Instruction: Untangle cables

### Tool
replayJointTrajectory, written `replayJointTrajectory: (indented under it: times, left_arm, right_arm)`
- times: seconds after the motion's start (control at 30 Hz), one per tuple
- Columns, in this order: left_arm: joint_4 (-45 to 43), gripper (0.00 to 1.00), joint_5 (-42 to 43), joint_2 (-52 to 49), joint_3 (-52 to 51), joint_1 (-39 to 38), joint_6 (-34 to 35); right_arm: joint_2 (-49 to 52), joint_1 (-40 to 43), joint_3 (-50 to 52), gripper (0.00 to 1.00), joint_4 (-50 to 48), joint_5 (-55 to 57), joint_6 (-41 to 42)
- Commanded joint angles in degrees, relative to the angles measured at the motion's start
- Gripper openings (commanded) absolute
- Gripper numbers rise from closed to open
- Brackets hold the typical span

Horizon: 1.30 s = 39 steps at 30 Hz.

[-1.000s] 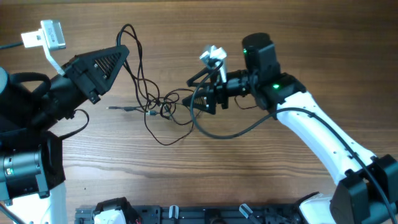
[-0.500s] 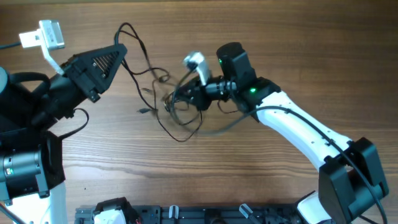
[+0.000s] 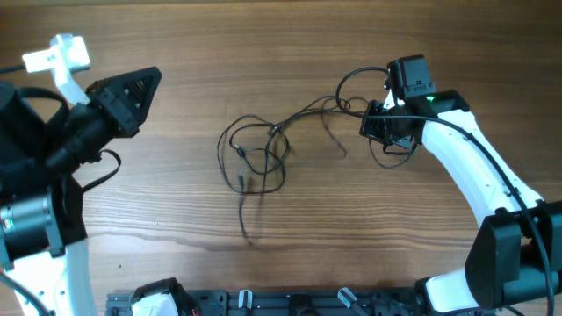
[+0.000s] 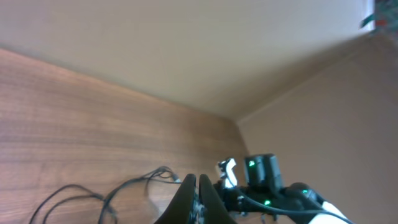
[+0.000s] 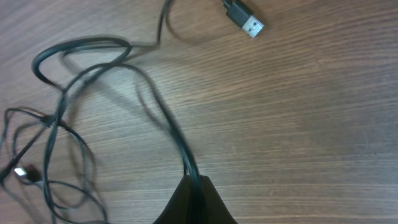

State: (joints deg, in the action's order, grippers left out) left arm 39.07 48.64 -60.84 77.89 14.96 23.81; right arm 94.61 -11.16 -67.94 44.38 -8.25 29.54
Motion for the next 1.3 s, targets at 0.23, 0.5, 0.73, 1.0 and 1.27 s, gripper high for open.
replayJointTrajectory:
  times: [0.23,0.5,0.73,1.0,1.27]
  left_arm:
    - [12.1,0.06,-1.6,-11.4,0.5,-8.3,-20.7]
    - [18.8,0.30,-21.1,-18.4,0.4,-20.5,-16.9]
    - [15.2,0.31,-26.0,-27.1,-3.9,-30.4,-5.8]
    - [4.1,0.55,-28.1,-35.0,-4.1,-40.5,-34.4]
    - [-1.2,0.75,-25.5,-41.7,-4.1,-41.0,-44.8]
  right_arm:
    - [-1.4,-0.1,-2.3,0.13,-0.9,-14.0,-11.9]
    - [-3.5,3.6,-3.8,0.83,3.9,-11.1,-6.6]
    - [-3.5,4.1,-3.8,0.83,4.3,-10.9,-6.6]
    - [-3.5,4.1,-3.8,0.83,5.0,-10.9,-10.0]
    - [-3.5,4.1,-3.8,0.84,5.3,-10.9,-10.5]
